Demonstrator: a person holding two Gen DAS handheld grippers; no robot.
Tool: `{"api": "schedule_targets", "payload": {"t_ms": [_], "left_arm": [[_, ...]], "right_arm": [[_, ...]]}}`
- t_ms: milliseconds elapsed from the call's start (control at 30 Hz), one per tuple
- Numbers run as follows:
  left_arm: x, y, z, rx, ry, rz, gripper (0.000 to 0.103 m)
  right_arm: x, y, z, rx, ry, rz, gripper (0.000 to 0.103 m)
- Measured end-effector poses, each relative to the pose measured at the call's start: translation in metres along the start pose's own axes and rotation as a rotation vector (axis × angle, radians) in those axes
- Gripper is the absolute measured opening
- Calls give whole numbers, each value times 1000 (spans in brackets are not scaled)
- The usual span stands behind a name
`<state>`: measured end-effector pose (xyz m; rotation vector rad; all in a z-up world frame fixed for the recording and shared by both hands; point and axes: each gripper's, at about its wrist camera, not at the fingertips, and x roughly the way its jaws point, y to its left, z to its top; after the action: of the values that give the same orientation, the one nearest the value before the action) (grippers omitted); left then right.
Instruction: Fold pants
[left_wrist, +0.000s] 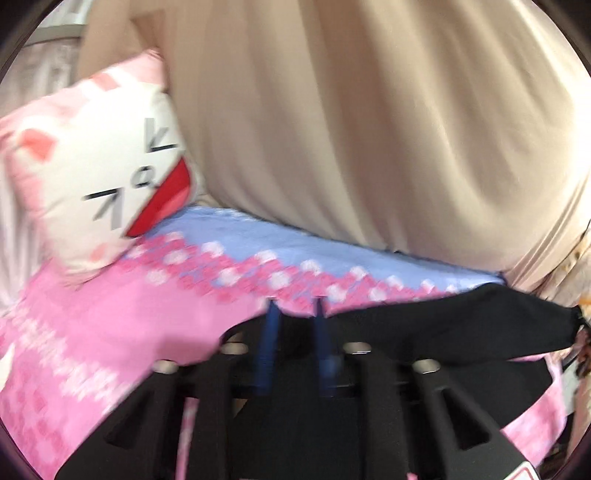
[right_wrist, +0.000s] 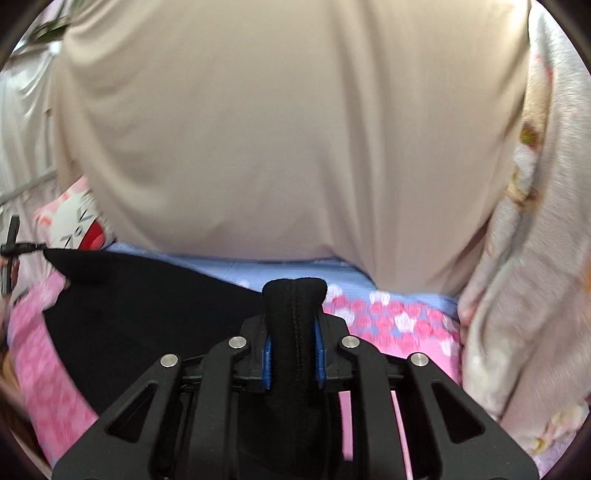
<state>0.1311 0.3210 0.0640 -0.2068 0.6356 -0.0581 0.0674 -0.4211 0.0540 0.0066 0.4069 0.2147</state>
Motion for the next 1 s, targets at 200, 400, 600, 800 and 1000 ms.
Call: {"api": "schedule_targets", "payload": {"t_ms": [200,400,600,800,1000], "left_arm": [[0,38,-94,-30,184,129,7],[25,19,-112,-112,263,60,79],[79,-4,-95,-194,317,11,92],[120,-6,-94,-207,411,18,20],[33,2,-42,-209,217,-154,4]], "right_arm": [[-8,1,-78,8,113,-19,16],[-11,2,-102,74,120,-53,16],[-7,6,-93,98,86,-40,16],[-3,2,-93,119,84,-40,17],[-8,8,-78,69,52,-69,17]]}}
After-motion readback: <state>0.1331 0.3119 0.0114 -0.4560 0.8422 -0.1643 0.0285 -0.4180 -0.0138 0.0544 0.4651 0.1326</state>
